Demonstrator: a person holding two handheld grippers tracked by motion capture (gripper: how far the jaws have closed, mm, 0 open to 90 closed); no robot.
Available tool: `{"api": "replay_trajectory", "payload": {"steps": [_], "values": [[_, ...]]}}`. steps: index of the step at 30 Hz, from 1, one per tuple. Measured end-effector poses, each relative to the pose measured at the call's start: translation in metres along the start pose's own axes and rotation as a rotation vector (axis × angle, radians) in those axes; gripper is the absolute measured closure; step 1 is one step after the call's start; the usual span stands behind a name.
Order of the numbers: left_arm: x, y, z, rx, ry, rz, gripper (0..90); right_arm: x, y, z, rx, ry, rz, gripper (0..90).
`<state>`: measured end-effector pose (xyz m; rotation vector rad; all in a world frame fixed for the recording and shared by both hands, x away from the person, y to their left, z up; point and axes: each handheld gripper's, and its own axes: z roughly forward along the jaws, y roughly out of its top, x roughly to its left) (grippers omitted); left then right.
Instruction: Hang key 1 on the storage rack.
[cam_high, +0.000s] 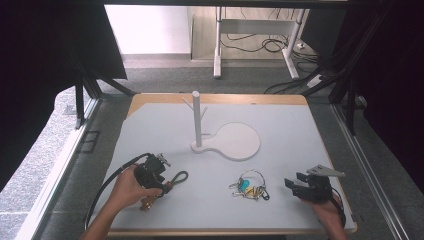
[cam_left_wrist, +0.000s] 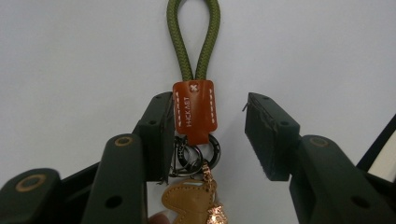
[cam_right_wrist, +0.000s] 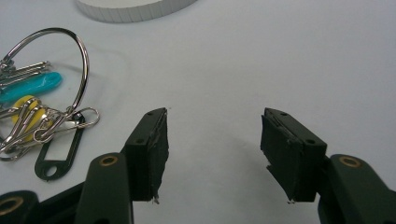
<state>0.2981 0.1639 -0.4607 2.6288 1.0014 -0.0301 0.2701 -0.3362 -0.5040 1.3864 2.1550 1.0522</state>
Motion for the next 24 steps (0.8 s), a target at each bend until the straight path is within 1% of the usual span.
{"api": "replay_trajectory", "payload": {"steps": [1, 2, 3, 10, 13, 17, 18, 24], "values": [[0.001, 0.002, 0.003, 0.015, 0.002, 0.003, 54.6, -0.001, 0.000, -0.001, -0.003, 0.001, 0.006, 41.8], [0.001, 0.002, 0.003, 0.015, 0.002, 0.003, 55.1, -0.001, 0.000, -0.001, -0.003, 0.001, 0.006, 41.8], [0.001, 0.003, 0.006, 0.027, 0.005, 0.005, 55.8, -0.002, 0.000, -0.003, -0.004, -0.001, 0.010, 41.8], [0.001, 0.006, 0.013, 0.055, 0.010, 0.011, 57.6, -0.001, -0.001, -0.002, 0.000, -0.005, 0.006, 41.9], [0.002, 0.008, 0.019, 0.081, 0.028, 0.019, 58.8, 0.001, -0.001, -0.001, 0.006, -0.004, -0.001, 42.0], [0.001, 0.009, 0.022, 0.094, 0.037, 0.019, 59.7, 0.002, -0.001, -0.001, 0.007, -0.005, -0.005, 42.0], [0.001, 0.009, 0.023, 0.100, 0.044, 0.028, 60.4, 0.002, -0.001, -0.001, 0.008, -0.006, -0.005, 42.0], [-0.001, 0.011, 0.024, 0.111, 0.067, 0.030, 65.3, 0.001, -0.003, 0.001, 0.018, -0.013, -0.006, 41.8]]}}
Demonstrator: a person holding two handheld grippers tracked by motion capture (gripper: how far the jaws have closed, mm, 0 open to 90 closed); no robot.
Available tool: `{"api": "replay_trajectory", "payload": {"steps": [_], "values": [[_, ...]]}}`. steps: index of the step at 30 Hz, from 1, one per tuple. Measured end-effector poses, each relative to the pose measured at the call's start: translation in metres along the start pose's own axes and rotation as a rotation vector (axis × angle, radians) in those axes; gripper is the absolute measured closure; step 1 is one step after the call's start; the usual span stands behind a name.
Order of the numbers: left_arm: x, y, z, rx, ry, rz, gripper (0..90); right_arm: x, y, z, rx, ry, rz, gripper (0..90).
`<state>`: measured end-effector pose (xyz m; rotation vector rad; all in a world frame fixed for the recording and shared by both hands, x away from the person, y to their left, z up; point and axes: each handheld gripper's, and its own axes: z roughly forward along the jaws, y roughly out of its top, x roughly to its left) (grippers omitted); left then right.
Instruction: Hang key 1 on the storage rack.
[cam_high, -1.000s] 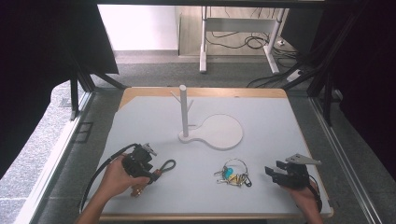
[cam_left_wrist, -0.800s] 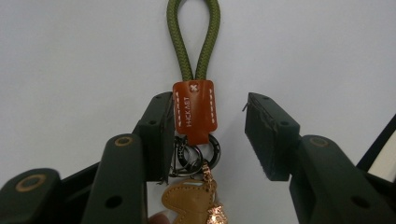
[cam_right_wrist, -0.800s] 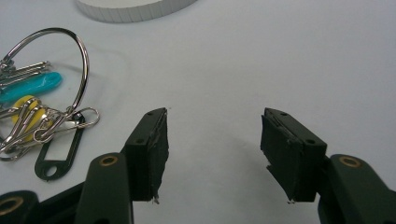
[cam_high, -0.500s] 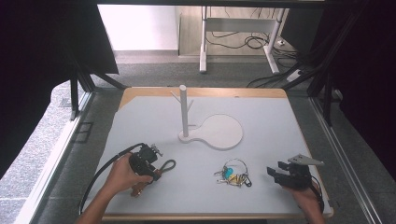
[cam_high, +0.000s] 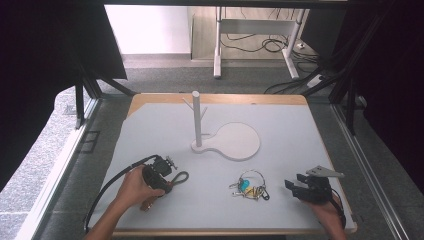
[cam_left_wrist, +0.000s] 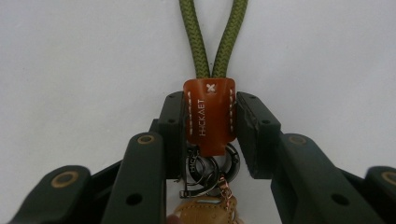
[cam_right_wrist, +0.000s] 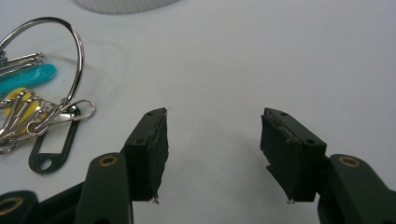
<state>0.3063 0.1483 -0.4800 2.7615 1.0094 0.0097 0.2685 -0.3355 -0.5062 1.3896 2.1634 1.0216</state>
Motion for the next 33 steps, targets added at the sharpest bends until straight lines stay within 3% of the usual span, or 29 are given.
{"api": "replay_trajectory", "payload": {"steps": [13, 19, 24, 30, 32, 33], "values": [[-0.004, 0.003, 0.001, 0.022, 0.023, -0.004, 64.7, 0.000, -0.002, 0.005, 0.026, -0.021, 0.009, 41.6], [-0.011, 0.009, 0.002, 0.059, 0.061, 0.002, 65.8, 0.000, -0.003, 0.004, 0.025, -0.022, 0.012, 41.6], [-0.008, 0.008, 0.001, 0.049, 0.047, 0.004, 66.8, -0.002, -0.003, 0.003, 0.024, -0.025, 0.015, 41.6], [-0.010, 0.002, -0.003, -0.021, 0.053, 0.016, 67.2, -0.005, -0.004, 0.002, 0.025, -0.030, 0.021, 41.6], [-0.009, 0.000, -0.009, -0.054, 0.046, 0.014, 67.1, -0.007, -0.004, 0.001, 0.022, -0.034, 0.031, 41.6], [-0.006, -0.003, -0.016, -0.093, 0.036, 0.003, 67.1, -0.008, -0.004, 0.000, 0.019, -0.036, 0.033, 41.6]]}}
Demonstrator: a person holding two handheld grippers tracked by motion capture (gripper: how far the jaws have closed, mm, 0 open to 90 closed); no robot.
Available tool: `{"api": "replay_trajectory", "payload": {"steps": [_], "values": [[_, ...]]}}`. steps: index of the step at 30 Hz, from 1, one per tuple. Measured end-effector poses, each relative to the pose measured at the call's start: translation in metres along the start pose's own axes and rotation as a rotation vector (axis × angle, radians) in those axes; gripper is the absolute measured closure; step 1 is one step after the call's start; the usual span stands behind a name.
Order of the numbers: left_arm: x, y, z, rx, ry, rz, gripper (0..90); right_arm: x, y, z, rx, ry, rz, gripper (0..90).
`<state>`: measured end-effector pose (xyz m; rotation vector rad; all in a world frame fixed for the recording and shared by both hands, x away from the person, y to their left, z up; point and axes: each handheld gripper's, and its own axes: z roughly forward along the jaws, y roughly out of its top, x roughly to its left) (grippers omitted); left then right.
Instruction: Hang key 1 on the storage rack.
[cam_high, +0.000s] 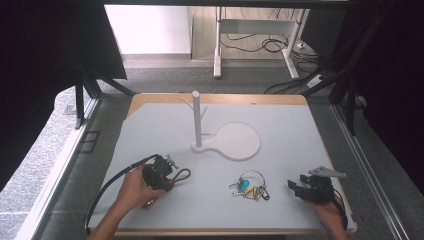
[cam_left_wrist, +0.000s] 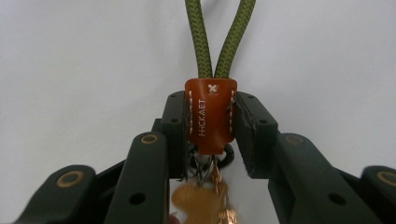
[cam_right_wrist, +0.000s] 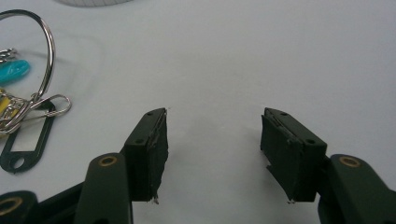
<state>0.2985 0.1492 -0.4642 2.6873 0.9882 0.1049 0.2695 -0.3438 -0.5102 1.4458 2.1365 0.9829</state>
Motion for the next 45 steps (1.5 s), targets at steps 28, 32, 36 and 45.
{"api": "replay_trajectory", "payload": {"steps": [28, 32, 36, 45], "values": [[0.020, -0.002, -0.059, -0.265, -0.089, -0.052, 67.1, 0.002, -0.002, 0.001, -0.009, 0.000, -0.015, 41.6], [0.023, -0.001, -0.063, -0.276, -0.097, -0.056, 67.1, 0.002, -0.003, 0.001, -0.013, 0.003, -0.011, 41.9], [0.023, 0.001, -0.068, -0.277, -0.090, -0.052, 67.1, 0.003, -0.003, 0.001, -0.018, -0.004, -0.021, 42.5], [0.029, 0.010, -0.073, -0.263, -0.086, -0.054, 67.1, 0.010, 0.000, 0.000, -0.050, -0.002, -0.065, 42.3]]}}
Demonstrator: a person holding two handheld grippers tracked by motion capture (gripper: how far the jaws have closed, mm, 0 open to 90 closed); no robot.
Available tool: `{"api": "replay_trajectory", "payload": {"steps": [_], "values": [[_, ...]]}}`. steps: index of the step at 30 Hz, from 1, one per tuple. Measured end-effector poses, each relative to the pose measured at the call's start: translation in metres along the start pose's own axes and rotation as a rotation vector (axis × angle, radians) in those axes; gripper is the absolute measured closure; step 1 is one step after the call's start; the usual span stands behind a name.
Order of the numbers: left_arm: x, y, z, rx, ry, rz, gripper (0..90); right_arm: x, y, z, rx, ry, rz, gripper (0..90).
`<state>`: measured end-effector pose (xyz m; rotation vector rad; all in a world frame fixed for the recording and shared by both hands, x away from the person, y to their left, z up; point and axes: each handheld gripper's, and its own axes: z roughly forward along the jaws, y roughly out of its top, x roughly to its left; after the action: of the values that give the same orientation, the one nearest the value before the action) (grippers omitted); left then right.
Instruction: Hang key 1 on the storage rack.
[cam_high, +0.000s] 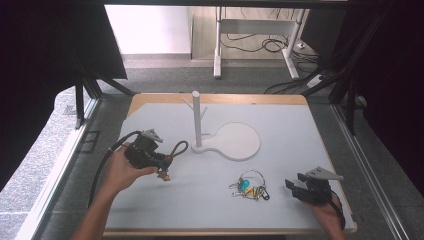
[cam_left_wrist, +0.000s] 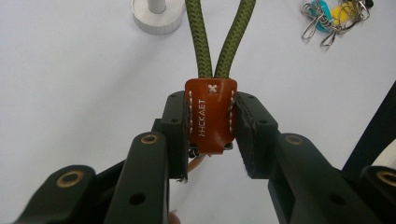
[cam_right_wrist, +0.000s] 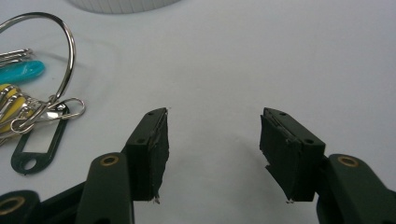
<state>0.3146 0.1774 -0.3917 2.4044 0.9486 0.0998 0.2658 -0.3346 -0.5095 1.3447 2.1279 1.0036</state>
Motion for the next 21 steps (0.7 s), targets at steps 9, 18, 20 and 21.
{"api": "replay_trajectory", "payload": {"steps": [9, 18, 20, 21], "values": [[0.003, 0.010, -0.005, 0.009, 0.008, 0.009, 67.1, -0.001, -0.001, 0.004, 0.013, 0.013, 0.014, 41.8], [0.001, 0.019, -0.012, 0.006, 0.026, 0.026, 67.1, -0.001, -0.001, 0.002, 0.005, 0.016, 0.021, 41.9], [0.002, 0.020, -0.014, 0.009, 0.029, 0.029, 67.1, -0.001, -0.001, 0.002, 0.005, 0.015, 0.017, 41.9], [0.002, 0.021, -0.015, 0.008, 0.030, 0.030, 67.1, -0.001, -0.001, 0.002, 0.004, 0.016, 0.017, 41.9]]}}
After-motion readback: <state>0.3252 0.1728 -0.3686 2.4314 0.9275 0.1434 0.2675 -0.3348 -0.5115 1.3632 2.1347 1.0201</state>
